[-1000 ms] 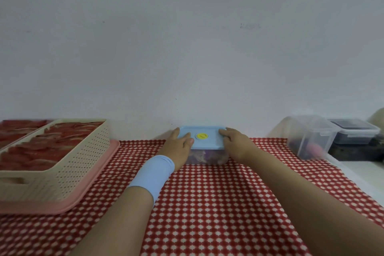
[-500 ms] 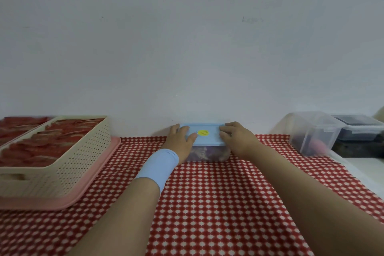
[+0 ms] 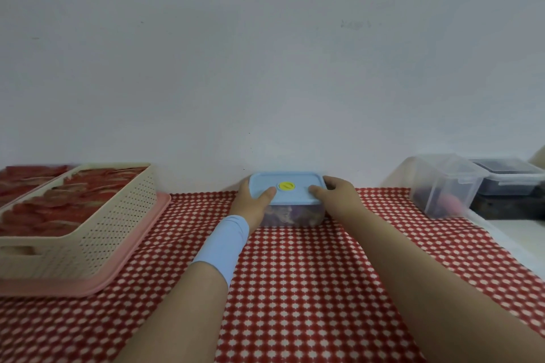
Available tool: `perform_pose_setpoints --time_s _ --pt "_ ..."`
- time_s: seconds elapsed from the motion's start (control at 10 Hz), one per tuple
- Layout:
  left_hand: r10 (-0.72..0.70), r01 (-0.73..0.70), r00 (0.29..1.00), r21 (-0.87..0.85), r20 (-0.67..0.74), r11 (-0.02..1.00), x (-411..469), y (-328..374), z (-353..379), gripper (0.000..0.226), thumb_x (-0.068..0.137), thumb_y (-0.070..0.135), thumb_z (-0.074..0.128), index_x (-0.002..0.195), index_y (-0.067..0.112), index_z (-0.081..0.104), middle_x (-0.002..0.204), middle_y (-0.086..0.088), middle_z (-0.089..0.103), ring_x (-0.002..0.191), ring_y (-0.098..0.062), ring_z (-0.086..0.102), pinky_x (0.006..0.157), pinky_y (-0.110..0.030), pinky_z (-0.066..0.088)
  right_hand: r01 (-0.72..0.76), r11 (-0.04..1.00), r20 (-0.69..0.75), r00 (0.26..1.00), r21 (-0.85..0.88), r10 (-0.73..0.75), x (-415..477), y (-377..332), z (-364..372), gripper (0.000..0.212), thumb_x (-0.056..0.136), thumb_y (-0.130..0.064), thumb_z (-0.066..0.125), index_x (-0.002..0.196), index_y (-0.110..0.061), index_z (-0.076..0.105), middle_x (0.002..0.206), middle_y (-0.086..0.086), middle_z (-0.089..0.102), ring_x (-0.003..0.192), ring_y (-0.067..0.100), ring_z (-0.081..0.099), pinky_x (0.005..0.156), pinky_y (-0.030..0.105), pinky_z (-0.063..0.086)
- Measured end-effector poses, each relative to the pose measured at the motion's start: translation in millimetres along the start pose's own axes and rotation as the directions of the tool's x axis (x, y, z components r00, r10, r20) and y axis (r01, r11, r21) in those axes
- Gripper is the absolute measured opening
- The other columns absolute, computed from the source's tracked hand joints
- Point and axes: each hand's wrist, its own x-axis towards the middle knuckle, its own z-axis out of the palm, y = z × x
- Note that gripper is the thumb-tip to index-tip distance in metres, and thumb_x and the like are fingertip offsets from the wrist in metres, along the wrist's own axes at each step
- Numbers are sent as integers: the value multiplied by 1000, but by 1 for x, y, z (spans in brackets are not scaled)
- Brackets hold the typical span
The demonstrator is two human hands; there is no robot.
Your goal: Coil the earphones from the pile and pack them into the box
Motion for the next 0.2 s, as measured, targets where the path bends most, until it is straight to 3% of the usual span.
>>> perform_pose_setpoints --time_s 0.2 --pt "3 -3 1000 62 12 998 -4 10 -4 44 94 38 62 133 22 53 124 4 63 108 -14 60 88 -25 42 -16 1000 34 999 -9 17 -3 -4 -2 39 95 -31 64 128 -10 63 121 7 67 108 25 64 97 39 53"
